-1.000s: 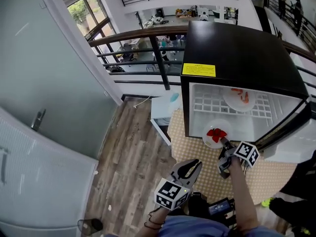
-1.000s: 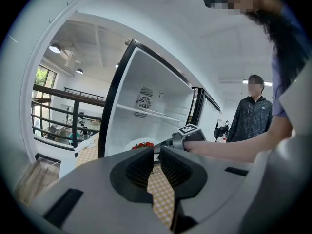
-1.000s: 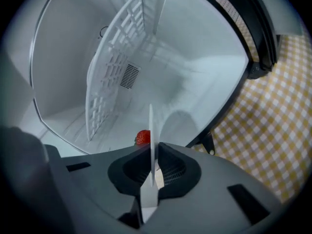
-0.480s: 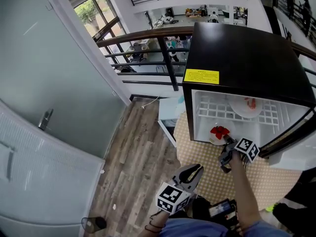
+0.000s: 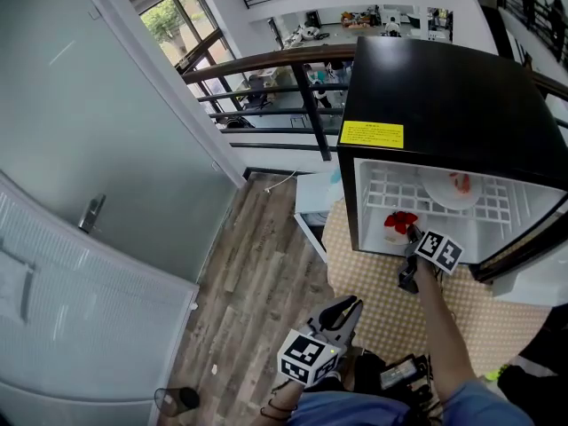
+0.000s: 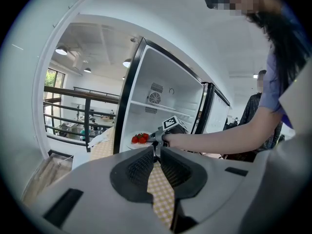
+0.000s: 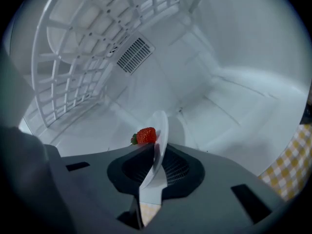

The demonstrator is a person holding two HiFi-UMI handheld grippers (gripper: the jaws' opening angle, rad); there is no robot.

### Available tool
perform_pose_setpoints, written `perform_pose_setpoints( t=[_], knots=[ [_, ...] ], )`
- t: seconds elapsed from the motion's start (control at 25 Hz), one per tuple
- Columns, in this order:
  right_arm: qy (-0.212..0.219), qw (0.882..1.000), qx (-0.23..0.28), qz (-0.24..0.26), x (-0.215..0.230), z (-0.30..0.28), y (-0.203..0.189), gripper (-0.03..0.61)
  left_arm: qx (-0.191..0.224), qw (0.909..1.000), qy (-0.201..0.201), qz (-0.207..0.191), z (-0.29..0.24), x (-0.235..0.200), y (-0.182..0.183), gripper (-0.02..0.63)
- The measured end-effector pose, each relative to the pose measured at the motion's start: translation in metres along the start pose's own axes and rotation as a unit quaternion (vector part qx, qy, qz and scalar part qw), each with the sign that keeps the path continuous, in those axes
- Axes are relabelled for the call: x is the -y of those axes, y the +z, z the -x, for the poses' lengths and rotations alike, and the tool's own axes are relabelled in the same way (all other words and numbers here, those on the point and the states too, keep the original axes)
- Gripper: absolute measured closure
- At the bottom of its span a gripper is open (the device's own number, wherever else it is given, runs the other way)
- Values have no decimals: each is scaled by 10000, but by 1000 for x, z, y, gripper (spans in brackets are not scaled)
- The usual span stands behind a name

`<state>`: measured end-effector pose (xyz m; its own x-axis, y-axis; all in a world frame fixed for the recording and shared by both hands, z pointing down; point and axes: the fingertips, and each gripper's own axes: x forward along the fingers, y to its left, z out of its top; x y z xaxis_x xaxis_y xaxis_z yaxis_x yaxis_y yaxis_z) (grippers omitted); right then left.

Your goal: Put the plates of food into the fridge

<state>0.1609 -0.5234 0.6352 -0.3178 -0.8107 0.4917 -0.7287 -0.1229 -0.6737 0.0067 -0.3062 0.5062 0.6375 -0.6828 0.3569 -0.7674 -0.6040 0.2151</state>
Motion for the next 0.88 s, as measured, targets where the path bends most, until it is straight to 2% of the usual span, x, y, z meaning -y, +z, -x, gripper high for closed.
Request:
perform_pose_setpoints(
  t=[0.28, 0.4, 0.56, 0.64, 0.88],
  knots=[
    [-107, 9959, 77, 892, -7, -9, 7, 515, -24, 10000, 38, 24, 2, -4, -2, 574],
    [-301, 9893, 117, 1421, -6, -8, 12, 491, -44, 10000, 10, 13, 2, -3, -4, 574],
    [-545, 9778, -50, 2022, 2, -8, 11, 426, -24, 10000, 15, 7, 2, -5, -4, 574],
    [-546, 9739, -139, 2197, 3, -7, 8, 364, -25, 10000, 16, 10, 3, -6, -3, 574],
    [-453, 9686, -31, 2445, -8, 1, 12, 359, -9, 10000, -23, -9, 6, -5, -3, 574]
  ],
)
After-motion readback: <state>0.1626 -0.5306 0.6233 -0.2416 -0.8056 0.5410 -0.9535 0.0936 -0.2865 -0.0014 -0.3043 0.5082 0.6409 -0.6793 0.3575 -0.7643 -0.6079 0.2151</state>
